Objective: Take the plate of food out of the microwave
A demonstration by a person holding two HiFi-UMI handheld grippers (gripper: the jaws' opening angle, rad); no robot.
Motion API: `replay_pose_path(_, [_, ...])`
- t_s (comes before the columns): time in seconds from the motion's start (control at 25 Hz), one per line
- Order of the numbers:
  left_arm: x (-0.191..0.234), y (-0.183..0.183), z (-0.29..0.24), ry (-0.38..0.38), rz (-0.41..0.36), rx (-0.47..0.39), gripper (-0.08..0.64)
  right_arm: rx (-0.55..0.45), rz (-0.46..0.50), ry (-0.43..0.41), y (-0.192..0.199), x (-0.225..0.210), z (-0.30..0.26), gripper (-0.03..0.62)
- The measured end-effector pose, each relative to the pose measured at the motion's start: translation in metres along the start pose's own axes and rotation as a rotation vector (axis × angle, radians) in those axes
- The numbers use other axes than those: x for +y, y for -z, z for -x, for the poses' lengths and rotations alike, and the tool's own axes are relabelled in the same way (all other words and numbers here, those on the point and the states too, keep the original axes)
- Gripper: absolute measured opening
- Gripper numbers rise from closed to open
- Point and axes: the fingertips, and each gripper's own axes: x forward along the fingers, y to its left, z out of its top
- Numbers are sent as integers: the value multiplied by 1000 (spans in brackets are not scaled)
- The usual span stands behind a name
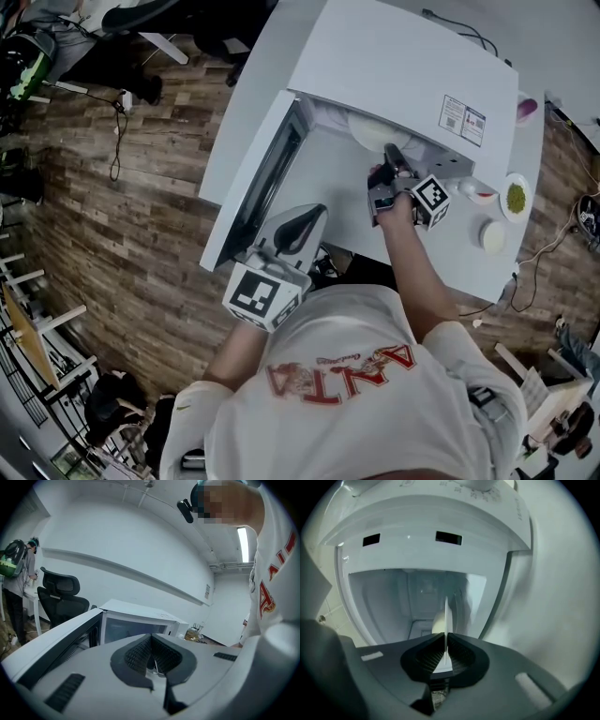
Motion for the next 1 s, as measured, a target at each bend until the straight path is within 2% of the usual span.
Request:
replay_pose_path(0.64, [-21, 0, 23, 75, -4, -34, 9, 22, 51, -65, 21, 15, 70, 21])
replay_pose_path(0.8, [-34, -5, 24, 120, -21, -37, 9, 29, 73, -43, 27, 2, 103, 21])
replay_pose_path(1.0, [-58, 1, 20, 205, -34, -36, 9, 31, 50, -21, 36, -20, 146, 23])
